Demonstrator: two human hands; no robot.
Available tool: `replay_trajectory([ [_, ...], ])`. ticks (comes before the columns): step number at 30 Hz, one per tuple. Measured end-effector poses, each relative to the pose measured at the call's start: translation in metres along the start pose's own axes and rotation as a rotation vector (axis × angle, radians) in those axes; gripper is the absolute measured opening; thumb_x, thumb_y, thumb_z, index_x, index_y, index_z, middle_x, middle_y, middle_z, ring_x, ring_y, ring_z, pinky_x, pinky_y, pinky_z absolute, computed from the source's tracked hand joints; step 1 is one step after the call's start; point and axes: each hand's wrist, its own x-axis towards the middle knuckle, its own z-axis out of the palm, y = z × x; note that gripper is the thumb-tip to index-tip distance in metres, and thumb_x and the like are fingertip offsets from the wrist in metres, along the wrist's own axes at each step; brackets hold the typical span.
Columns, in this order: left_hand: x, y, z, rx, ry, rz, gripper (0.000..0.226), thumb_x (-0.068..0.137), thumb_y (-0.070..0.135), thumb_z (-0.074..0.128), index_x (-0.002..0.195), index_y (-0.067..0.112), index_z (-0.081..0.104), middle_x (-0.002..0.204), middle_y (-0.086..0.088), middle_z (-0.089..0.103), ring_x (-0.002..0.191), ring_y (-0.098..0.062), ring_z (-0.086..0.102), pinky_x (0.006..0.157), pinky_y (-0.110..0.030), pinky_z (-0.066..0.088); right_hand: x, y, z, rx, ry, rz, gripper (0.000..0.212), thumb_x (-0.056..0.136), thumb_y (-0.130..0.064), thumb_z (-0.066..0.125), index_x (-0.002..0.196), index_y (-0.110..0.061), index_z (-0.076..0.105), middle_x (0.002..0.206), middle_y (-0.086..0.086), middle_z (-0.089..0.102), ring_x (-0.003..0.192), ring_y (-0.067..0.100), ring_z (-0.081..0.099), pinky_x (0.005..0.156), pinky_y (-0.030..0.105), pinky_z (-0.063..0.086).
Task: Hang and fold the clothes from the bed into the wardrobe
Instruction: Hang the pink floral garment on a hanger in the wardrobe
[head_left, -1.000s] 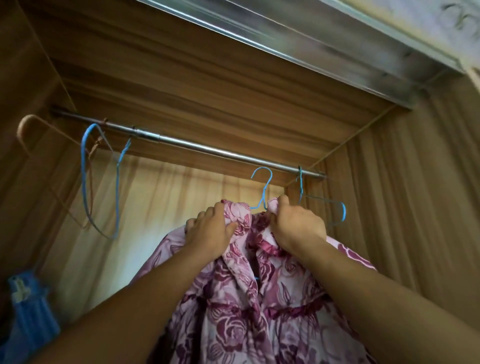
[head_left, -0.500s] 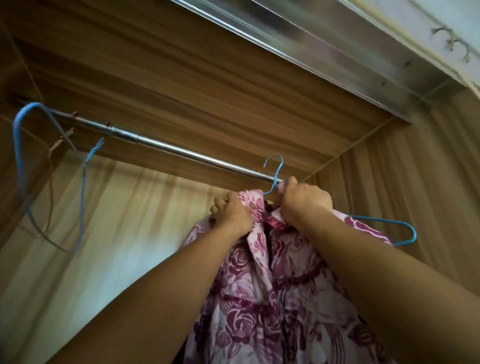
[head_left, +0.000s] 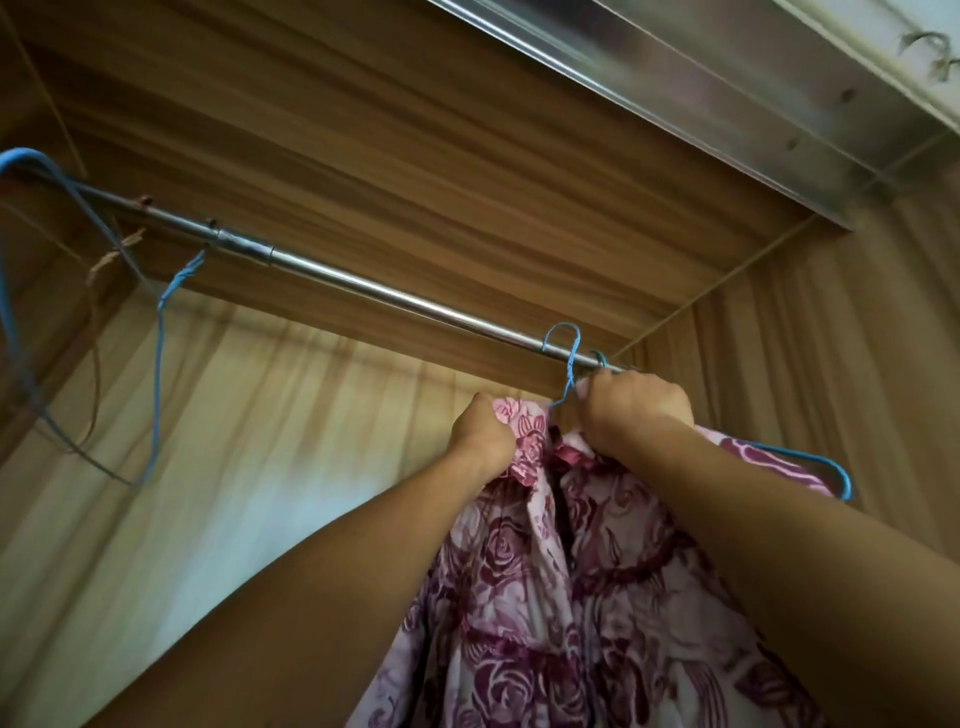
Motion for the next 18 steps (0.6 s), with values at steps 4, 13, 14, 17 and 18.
replay_trajectory([
  [4,0.008,0.02,0.005,-0.068,-0.01,0.025,0.026,0.092,0.008,0.052,0.116,0.001,0.059,0.114,-0.018,0.067,0.108,-0.036,0.064,0.095,-0.046,0.052,0.015,0.01,-0.014,-0.033,0.023,0.02,0.038,0.096,-0.039,0.043,0.122,-0.021,0.064,0.124,0.005,0.067,0.113,0.029,0.065,0.076,0.036,0.04],
  [13,0.001,0.001,-0.002,0.0,-0.134,0.024,0.067,0.069,0.013,0.085,0.128,0.014,0.053,0.115,-0.007,0.068,0.106,-0.026,0.066,0.097,-0.041,0.053,0.012,0.003,0.007,0.01,0.004,-0.041,0.032,0.099,-0.034,0.043,0.125,-0.022,0.058,0.13,0.005,0.063,0.119,0.029,0.06,0.08,0.036,0.038],
  [14,-0.002,0.0,-0.002,0.038,-0.129,0.018,0.064,0.07,0.01,0.08,0.127,0.015,0.053,0.113,-0.008,0.068,0.105,-0.027,0.066,0.095,-0.04,0.054,0.009,0.004,0.007,0.021,-0.007,-0.041,0.032,0.098,-0.035,0.044,0.125,-0.022,0.057,0.13,0.005,0.063,0.119,0.03,0.06,0.081,0.037,0.04],
  [17,-0.01,-0.002,0.003,0.136,-0.166,0.026,0.046,0.075,0.005,0.069,0.12,0.012,0.058,0.113,-0.013,0.068,0.106,-0.032,0.066,0.087,-0.033,0.053,-0.006,0.008,0.01,0.034,-0.1,-0.054,0.039,0.094,-0.043,0.048,0.125,-0.022,0.057,0.129,0.009,0.064,0.118,0.032,0.062,0.088,0.039,0.047],
  [18,-0.014,-0.004,0.006,0.168,-0.191,0.032,0.049,0.08,0.005,0.066,0.128,0.01,0.057,0.121,-0.013,0.065,0.112,-0.031,0.064,0.09,-0.03,0.052,-0.015,0.007,0.015,0.029,-0.133,-0.079,0.039,0.094,-0.042,0.049,0.125,-0.022,0.058,0.127,0.01,0.065,0.116,0.033,0.063,0.088,0.039,0.048],
])
